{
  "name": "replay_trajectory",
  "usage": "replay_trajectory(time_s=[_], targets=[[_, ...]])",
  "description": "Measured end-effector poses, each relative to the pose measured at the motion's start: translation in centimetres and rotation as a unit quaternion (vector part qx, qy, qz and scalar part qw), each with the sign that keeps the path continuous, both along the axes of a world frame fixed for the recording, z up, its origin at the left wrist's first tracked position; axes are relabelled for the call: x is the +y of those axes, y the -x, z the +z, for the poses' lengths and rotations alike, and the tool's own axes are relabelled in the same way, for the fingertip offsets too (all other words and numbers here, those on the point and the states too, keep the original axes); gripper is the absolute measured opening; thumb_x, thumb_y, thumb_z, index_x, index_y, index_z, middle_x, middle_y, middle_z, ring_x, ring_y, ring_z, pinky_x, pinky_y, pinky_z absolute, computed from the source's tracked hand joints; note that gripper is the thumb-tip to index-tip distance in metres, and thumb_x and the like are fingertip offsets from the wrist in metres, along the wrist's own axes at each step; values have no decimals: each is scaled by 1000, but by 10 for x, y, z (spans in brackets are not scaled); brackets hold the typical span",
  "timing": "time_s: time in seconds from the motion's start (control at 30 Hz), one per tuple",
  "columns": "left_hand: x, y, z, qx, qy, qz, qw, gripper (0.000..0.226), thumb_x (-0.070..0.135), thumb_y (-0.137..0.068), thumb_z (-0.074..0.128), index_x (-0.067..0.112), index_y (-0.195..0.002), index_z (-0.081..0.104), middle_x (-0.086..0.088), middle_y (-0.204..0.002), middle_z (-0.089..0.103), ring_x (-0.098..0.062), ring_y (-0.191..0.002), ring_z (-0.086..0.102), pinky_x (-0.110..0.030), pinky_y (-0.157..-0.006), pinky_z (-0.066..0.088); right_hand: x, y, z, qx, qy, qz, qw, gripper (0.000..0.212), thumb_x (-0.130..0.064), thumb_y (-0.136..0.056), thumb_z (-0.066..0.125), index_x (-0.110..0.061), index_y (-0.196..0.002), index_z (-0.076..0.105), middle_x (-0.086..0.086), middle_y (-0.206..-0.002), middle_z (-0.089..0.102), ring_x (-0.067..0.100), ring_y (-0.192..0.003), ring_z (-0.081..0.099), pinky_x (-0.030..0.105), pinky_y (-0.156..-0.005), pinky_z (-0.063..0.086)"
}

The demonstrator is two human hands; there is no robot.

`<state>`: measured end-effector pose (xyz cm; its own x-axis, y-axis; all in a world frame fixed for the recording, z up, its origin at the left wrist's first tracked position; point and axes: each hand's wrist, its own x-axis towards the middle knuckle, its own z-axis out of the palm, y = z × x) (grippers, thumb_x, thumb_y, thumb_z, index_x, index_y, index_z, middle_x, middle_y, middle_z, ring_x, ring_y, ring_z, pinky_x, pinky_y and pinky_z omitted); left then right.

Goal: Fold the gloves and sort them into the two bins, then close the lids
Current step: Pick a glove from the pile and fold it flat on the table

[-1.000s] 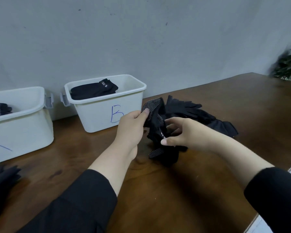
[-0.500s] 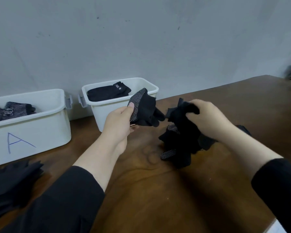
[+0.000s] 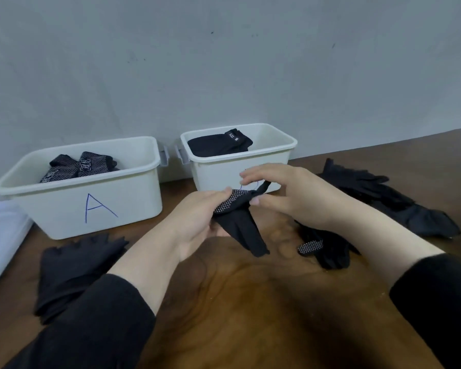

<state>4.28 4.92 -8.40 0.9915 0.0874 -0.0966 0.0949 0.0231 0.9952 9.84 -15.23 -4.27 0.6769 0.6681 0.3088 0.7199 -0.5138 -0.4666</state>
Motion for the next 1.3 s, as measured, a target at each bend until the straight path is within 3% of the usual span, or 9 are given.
replay_trajectory(time_s=[0.1,0.23,0.4,0.6,0.77,0.87,0.93,1.07,1.3], targets=[[17,11,-1,28,-22,-5,999,46,54,-97,56,14,-112,75,-6,-106,76,-26,-101,70,-40,-90,56,17,6,5,12,-16,-40,999,10,-37,-98,62,-31,-94,69,-15,-92,70,-1,-86,60,20,-74,44],[37,30,-14,49,-49,-6,998,66,83,-77,54,34,-118,71,11,-122,70,-13,-123,59,-47,-116,35,35,10,20,107,-85,-60,989,11,-29,-98,65,-25,-89,70,-15,-80,75,-8,-64,62,11,-63,43],[49,53,-39,18,-75,-27,997,16,26,-98,64,21,-112,70,-5,-108,75,-24,-105,70,-50,-102,52,50,12,28,206,-167,-96,960,6,-13,-96,64,-16,-98,69,7,-76,76,17,-57,64,28,-59,50],[59,43,-22,-51,66,167,982,20,8,-99,57,22,-110,66,6,-96,76,-7,-89,70,-29,-84,54,68,12,31,303,-293,-122,899,18,-8,-99,57,-10,-116,63,15,-101,75,28,-79,77,33,-73,64],[70,42,-7,-131,-173,288,933,35,13,-99,51,25,-132,57,12,-123,61,-5,-111,57,-25,-101,43,63,33,-14,405,-369,-186,815,13,-8,-100,56,4,-97,59,20,-81,70,29,-61,72,34,-58,61],[64,57,-33,-124,-255,283,916,28,15,-100,50,25,-125,61,9,-122,62,-5,-109,57,-22,-94,44,43,55,-68,376,-80,-224,896,40,-36,-102,59,2,-95,63,15,-64,72,21,-45,59,28,-49,45],[60,63,-57,-85,-320,251,910,27,20,-102,49,28,-124,61,10,-123,61,-4,-109,56,-19,-89,42,27,56,-88,210,98,-269,935,47,-60,-96,55,-14,-88,66,2,-63,71,14,-52,62,30,-53,52],[58,65,-76,-43,-391,182,901,25,26,-103,49,32,-123,62,11,-126,59,-5,-111,55,-19,-90,39,17,50,-102,-11,15,-168,986,23,-49,-94,63,-29,-84,62,-14,-85,61,6,-81,58,24,-72,51],[45,67,-84,-114,-534,-1,838,33,36,-105,44,34,-133,61,18,-142,49,-4,-133,39,-32,-114,30,30,47,-135,-38,37,-5,999,16,-37,-99,57,-32,-99,72,-23,-106,59,1,-103,51,38,-92,47]])
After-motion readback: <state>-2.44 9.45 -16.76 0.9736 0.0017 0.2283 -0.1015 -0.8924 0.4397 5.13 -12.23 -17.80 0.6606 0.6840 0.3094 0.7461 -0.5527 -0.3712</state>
